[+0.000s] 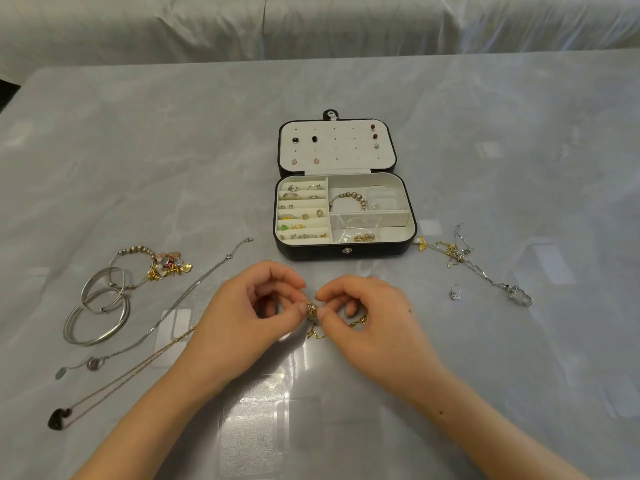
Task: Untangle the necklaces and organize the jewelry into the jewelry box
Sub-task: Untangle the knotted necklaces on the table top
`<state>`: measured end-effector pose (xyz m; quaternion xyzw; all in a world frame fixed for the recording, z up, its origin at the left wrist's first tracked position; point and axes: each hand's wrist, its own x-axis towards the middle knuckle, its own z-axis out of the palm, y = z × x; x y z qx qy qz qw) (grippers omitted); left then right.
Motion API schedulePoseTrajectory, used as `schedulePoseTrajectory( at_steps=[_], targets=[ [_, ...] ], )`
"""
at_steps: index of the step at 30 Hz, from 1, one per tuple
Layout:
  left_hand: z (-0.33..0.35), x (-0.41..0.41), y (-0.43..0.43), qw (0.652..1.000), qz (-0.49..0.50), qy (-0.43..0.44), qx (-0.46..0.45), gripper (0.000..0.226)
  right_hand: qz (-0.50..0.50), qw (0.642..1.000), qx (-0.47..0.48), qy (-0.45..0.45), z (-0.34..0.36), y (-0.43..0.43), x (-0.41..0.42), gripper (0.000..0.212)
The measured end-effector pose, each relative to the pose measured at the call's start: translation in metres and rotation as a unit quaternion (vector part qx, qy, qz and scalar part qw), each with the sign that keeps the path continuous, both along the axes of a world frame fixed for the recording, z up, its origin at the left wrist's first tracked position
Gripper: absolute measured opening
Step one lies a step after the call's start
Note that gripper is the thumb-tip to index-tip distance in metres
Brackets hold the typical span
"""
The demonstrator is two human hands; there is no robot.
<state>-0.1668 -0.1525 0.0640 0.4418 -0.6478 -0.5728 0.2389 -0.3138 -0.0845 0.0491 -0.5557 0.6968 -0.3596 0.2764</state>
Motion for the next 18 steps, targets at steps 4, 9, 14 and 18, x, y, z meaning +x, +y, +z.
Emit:
schedulePoseTrajectory(
  at_steps=[4, 9, 14, 18],
  targets=[
    [-0.0008, 0.0002, 0.0000, 1.000, 0.004, -0.021, -0.014, 0.021, 0.021, 1.000, 0.004, 0.023, 0.0006, -0.0022, -0.0005, 0.014],
    [0.0007, -0.0008, 0.0006, 0.996, -0.016, -0.066, -0.058, 0.023, 0.026, 0.999, -0.010, 0.036, -0.0010, -0.0022, -0.0006, 0.007],
    [0.0024, -0.0017, 0.0020, 0.985, -0.050, -0.117, -0.119, 0.021, 0.015, 0.997, -0.037, 0.066, -0.0069, -0.0040, -0.0015, 0.014],
    [0.0048, -0.0039, 0.0014, 0.972, -0.074, -0.158, -0.160, 0.012, 0.025, 0.996, -0.046, 0.076, -0.0072, -0.0040, -0.0019, 0.015]
  ],
)
